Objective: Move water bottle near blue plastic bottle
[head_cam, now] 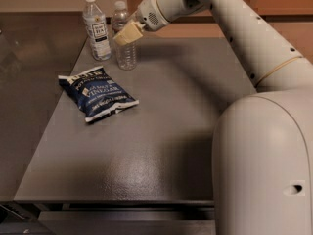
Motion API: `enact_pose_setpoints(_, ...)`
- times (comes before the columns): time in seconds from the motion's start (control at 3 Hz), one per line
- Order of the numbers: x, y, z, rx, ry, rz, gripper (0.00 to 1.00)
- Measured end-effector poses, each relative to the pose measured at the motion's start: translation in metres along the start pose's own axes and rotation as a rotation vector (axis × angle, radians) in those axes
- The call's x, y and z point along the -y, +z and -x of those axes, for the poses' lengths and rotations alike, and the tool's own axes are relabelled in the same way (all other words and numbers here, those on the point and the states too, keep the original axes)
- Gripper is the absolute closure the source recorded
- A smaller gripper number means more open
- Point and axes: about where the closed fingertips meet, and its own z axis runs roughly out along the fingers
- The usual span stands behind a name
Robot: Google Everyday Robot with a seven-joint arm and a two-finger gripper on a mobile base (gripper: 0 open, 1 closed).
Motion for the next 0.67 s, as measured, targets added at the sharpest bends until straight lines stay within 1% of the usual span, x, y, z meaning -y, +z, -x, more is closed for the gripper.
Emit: enact_pose_setpoints(0.67,0.0060,0.0097,-0.0040,0.007,-0.010,0.004,0.29)
